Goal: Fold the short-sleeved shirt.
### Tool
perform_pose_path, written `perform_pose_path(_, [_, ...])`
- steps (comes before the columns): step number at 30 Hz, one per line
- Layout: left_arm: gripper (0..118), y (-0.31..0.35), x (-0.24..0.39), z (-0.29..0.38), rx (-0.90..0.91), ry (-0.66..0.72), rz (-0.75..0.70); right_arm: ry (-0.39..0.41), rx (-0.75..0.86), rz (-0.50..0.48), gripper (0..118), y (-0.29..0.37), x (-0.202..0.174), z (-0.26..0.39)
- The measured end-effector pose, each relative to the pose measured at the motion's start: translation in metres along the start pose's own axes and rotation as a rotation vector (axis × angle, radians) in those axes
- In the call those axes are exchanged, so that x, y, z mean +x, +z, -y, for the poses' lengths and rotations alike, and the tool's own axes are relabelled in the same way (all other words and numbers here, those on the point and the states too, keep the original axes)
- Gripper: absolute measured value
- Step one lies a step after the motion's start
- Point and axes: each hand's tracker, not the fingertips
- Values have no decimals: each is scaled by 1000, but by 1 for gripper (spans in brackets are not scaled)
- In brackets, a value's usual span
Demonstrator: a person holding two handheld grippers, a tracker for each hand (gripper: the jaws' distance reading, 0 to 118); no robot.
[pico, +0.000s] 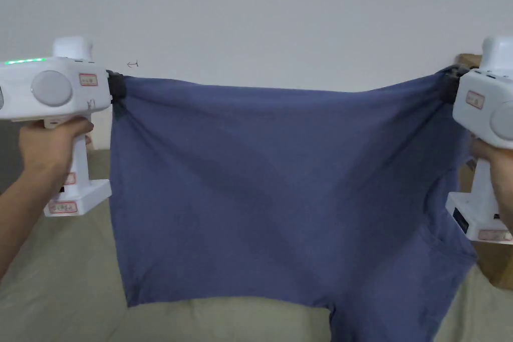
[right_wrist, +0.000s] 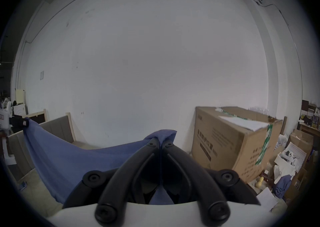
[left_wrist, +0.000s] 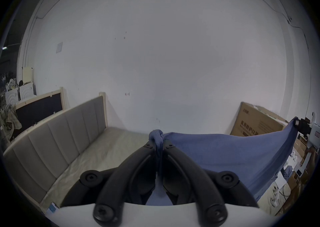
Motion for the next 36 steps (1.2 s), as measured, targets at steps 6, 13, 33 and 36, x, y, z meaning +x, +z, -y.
perform_pose_path(6, [5, -26, 3, -26, 64, -20, -15, -12, 61, -16, 1, -19, 0, -27])
perform_pose_path(13, [5, -83, 2, 12, 23, -39, -34, 5, 19, -35, 1, -62, 4, 25])
perform_pose_path(33, [5, -84, -26, 280, -368, -27, -19, -57, -397, -108, 1, -31, 18, 282])
perform_pose_path(36, [5, -44, -35, 314, -442, -31, -24, -61, -452, -119, 1, 16, 21, 307])
